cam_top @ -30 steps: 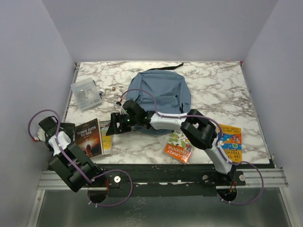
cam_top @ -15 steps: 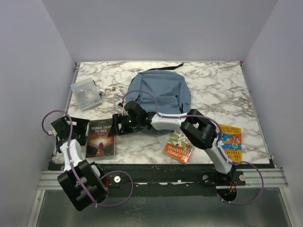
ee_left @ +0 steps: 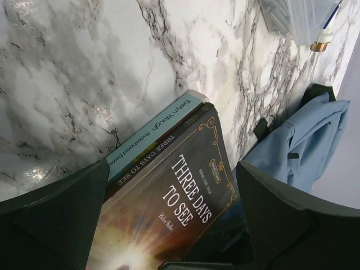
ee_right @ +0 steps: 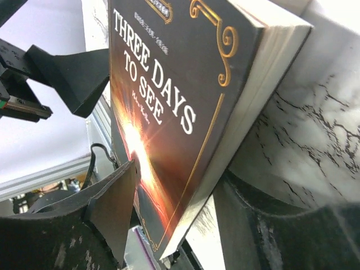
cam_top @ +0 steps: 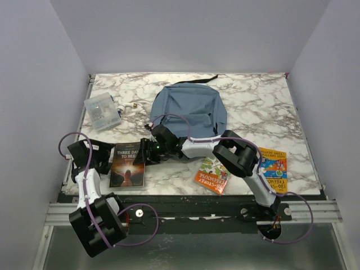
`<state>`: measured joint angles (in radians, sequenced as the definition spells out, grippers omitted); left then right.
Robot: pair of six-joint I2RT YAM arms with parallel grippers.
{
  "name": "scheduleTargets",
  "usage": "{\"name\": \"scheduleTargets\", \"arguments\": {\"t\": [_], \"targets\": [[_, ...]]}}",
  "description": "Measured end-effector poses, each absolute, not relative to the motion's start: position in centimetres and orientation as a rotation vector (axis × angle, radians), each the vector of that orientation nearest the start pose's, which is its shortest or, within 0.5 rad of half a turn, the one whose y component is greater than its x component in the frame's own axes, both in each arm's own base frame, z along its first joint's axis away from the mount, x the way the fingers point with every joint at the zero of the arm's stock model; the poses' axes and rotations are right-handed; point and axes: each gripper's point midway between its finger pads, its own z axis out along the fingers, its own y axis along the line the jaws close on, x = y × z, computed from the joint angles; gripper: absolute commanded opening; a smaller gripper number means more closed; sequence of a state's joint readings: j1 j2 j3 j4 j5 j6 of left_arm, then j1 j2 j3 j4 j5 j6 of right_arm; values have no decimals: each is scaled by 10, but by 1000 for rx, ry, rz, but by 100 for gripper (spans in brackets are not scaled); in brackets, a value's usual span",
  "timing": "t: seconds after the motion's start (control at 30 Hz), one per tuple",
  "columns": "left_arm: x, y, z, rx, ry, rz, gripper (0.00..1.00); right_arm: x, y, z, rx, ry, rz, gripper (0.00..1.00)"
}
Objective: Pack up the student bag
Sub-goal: Pick up the book from the center of the board.
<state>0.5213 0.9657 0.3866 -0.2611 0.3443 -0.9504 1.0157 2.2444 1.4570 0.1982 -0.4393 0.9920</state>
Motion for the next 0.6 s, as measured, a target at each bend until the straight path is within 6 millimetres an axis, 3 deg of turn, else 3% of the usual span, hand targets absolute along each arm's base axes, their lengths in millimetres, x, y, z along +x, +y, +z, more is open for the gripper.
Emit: {"name": "scheduleTargets", "arguments": {"t": [0.2, 0.33, 0.6], "targets": [[253, 39, 67, -1446, 1941, -577, 98, 208, 535, 50, -266, 2613, 1452, 38], [258, 30, 82, -1335, 1980, -536, 98, 207, 531, 49, -242, 2644, 1430, 25], [264, 20, 110, -1151, 2009, -451, 98, 209, 525, 60, -208, 2697, 1348, 21]]}}
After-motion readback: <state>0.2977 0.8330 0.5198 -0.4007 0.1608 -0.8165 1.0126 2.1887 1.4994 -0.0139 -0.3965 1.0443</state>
